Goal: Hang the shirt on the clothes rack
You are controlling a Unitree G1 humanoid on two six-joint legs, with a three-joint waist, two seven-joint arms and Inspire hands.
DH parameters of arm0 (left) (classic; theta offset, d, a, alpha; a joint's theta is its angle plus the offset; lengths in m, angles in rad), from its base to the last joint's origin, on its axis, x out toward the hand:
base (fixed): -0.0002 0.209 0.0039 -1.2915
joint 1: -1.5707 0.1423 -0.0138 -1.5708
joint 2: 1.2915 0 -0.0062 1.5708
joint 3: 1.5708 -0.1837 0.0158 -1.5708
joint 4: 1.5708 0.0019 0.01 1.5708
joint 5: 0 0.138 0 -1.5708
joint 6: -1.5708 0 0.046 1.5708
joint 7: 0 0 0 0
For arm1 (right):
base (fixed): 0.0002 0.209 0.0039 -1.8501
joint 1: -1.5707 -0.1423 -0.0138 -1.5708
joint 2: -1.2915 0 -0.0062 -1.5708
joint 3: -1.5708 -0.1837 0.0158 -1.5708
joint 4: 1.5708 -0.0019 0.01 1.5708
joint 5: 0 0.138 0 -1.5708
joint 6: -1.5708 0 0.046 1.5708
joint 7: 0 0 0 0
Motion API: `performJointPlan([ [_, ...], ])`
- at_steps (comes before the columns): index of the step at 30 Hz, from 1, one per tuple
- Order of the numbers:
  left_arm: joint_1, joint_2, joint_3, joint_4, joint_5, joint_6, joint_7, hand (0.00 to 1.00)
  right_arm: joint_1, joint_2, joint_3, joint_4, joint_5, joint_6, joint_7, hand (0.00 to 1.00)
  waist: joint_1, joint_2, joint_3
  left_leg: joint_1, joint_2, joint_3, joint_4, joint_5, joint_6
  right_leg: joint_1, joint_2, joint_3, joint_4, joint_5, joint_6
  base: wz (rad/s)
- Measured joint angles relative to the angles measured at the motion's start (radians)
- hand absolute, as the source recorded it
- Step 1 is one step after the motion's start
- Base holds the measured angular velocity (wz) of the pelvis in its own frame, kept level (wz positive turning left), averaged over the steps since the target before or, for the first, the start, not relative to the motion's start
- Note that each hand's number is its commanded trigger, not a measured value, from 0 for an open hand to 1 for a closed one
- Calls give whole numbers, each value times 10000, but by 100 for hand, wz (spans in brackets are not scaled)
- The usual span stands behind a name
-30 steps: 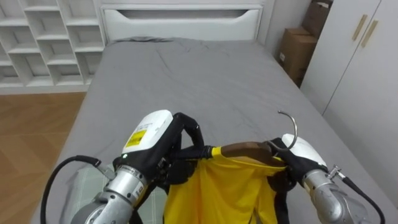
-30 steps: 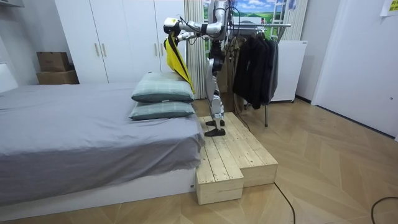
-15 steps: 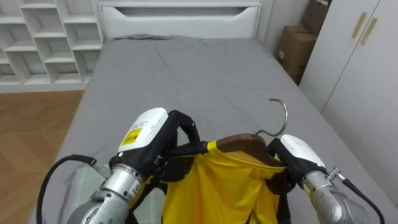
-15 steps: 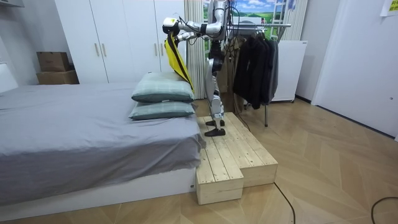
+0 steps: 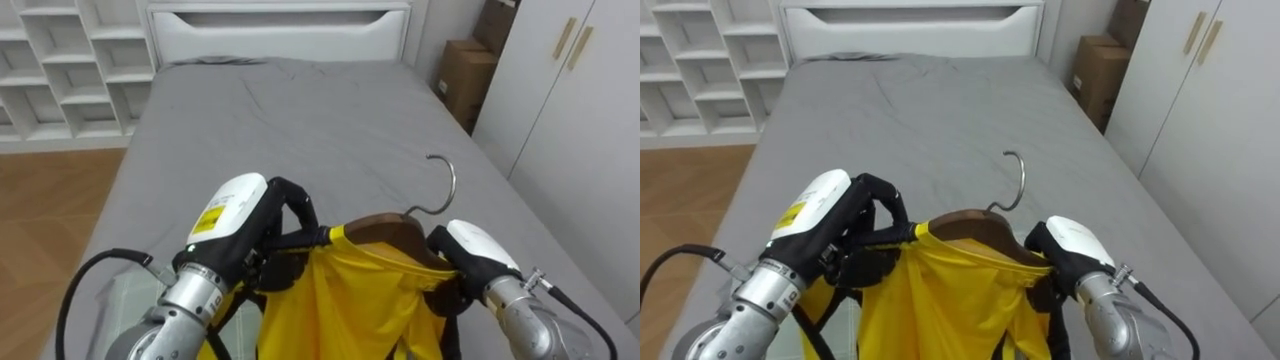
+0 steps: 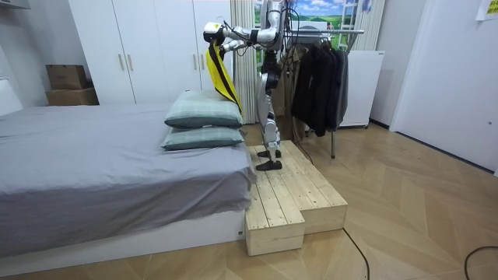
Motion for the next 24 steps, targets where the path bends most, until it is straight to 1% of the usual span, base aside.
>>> performJointPlan([
  [1,0,0,0,1,0,0,0,0,0,0,-1,0,0,3,24,100,1,0,0,-2,0,-1,-3,0,0,-2,0,-3,0,0,0,0],
  [4,-1,-36,-9,9,-123,0,0,0,0,11,17,-6,18,67,268,100,21,1,0,-9,-1,-4,-19,0,0,-18,-1,-10,4,0,0,0],
  [6,0,-141,-42,3,-672,-3,1,0,1,11,183,-48,74,100,602,100,22,1,0,-5,-2,-3,-33,-1,1,-29,-4,-6,6,0,0,0],
  [9,0,-240,-73,-6,-1063,-9,1,0,2,7,431,-51,-12,202,1067,100,26,2,0,-1,-2,-1,-35,0,0,-32,-4,7,7,-1,1,0],
  [16,0,-329,-100,-4,-1427,-24,-27,0,7,5,402,-112,-17,202,1799,100,15,-3,1,22,0,18,-42,1,0,-21,-4,41,-2,-2,2,0],
  [20,0,-333,-94,5,-1622,-37,-29,0,242,-104,398,-835,-86,211,2243,100,28,-10,5,33,0,29,-53,1,0,-20,-4,48,-5,-2,2,0],
  [24,1,-353,-91,144,-1935,-56,-24,0,421,-146,398,-1176,-95,196,2347,100,30,-19,19,112,-1,47,-68,1,0,44,-3,59,-21,-2,2,0],
])
